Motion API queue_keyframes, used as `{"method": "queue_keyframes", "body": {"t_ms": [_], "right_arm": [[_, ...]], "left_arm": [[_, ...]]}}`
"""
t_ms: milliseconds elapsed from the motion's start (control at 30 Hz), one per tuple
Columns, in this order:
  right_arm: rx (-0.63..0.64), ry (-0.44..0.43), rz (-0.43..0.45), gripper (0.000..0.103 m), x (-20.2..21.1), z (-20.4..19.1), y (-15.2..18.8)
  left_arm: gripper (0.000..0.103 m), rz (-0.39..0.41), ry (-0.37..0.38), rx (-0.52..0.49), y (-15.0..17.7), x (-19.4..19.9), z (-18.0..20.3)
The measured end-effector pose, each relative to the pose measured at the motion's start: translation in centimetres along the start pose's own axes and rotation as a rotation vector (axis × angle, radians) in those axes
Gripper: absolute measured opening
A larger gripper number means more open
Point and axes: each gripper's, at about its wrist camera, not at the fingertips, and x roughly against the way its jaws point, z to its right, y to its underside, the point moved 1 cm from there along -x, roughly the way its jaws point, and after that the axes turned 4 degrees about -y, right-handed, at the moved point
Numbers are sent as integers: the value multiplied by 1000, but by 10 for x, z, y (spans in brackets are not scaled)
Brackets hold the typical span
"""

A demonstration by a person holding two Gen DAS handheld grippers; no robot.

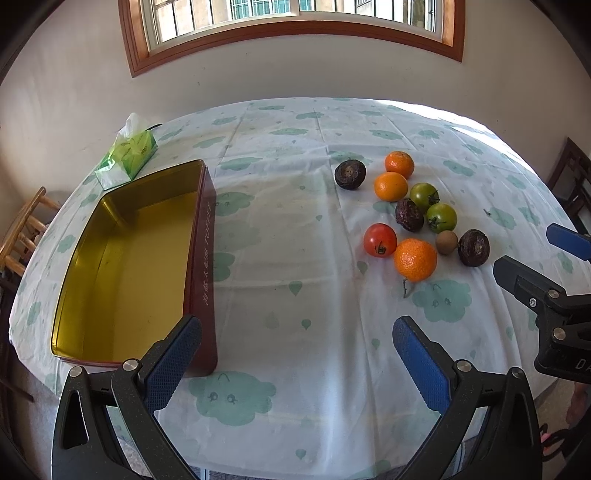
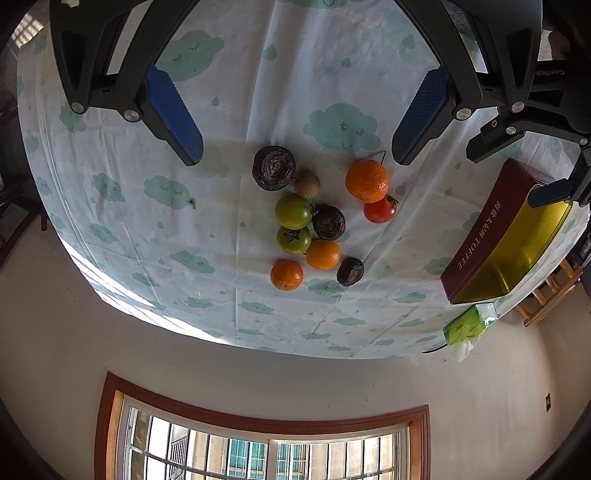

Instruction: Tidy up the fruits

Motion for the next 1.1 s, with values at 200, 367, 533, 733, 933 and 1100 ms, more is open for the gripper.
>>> {"method": "queue_keyframes", "body": {"t_ms": [200, 367, 533, 733, 933, 1100], "right_arm": [[-7, -17, 1, 101, 0, 1, 1], [-5, -30, -2, 101, 0, -1, 0], [-5, -36, -2, 101, -1, -3, -1], [-18, -29, -14, 101, -5, 6, 0], [-48, -28, -29, 100, -11, 19, 5], [-53, -32, -68, 86, -26, 24, 9]], "left_arm": [[103, -3, -3, -11, -1, -2, 3], [103, -4, -1, -15, -1, -3, 4], [103, -8, -2, -17, -1, -4, 5], [103, -9, -6, -17, -1, -5, 6], [102, -7, 3, -32, 0, -7, 9], [100, -3, 9, -39, 0, -8, 10]]}}
